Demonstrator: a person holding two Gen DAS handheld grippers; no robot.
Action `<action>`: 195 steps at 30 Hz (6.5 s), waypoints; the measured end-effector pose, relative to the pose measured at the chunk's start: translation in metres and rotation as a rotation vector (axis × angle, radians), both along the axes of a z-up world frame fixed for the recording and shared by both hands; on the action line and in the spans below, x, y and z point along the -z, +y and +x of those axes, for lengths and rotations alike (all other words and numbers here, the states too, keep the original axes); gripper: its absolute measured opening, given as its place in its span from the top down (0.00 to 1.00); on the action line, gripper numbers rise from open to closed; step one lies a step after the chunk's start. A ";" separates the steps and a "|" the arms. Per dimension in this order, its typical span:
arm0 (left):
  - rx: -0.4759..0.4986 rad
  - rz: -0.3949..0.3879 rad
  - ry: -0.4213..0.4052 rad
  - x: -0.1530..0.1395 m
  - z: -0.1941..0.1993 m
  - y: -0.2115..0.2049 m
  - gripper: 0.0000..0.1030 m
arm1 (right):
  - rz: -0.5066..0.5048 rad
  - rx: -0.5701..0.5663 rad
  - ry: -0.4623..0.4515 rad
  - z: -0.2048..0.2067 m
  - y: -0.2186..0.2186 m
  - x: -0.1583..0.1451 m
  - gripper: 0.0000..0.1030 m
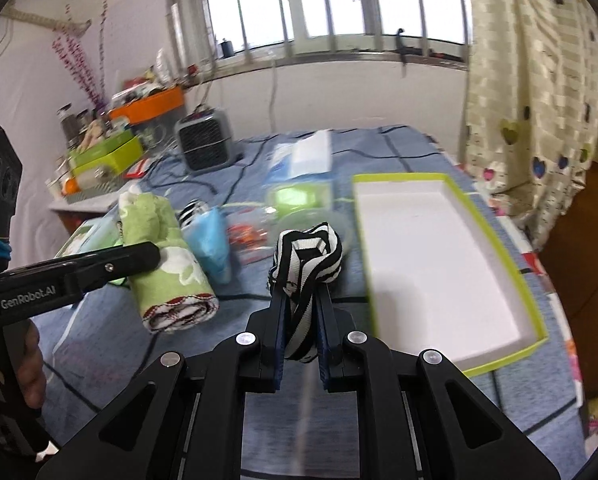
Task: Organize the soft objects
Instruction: 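Carry both items to the green-rimmed box and open both tools inside it, then withdraw both tools from the box back toward the pile, then grasp the blue face mask with the right tool while the left tool grasps the white glove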
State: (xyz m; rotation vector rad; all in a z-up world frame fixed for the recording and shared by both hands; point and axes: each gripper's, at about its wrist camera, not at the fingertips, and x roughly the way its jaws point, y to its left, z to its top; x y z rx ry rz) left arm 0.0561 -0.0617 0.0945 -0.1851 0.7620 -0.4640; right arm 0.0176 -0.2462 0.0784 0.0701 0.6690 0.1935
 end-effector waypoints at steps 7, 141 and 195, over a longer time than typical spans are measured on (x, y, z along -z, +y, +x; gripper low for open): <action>0.073 -0.021 -0.021 -0.013 0.014 -0.031 0.73 | 0.000 0.099 0.003 0.005 -0.035 -0.003 0.87; -0.189 0.129 0.043 0.044 -0.005 0.078 0.41 | -0.023 -0.180 0.071 0.058 0.091 0.022 0.41; -0.148 0.134 0.130 0.060 0.069 0.038 0.38 | 0.161 -0.130 0.043 0.057 0.048 0.025 0.82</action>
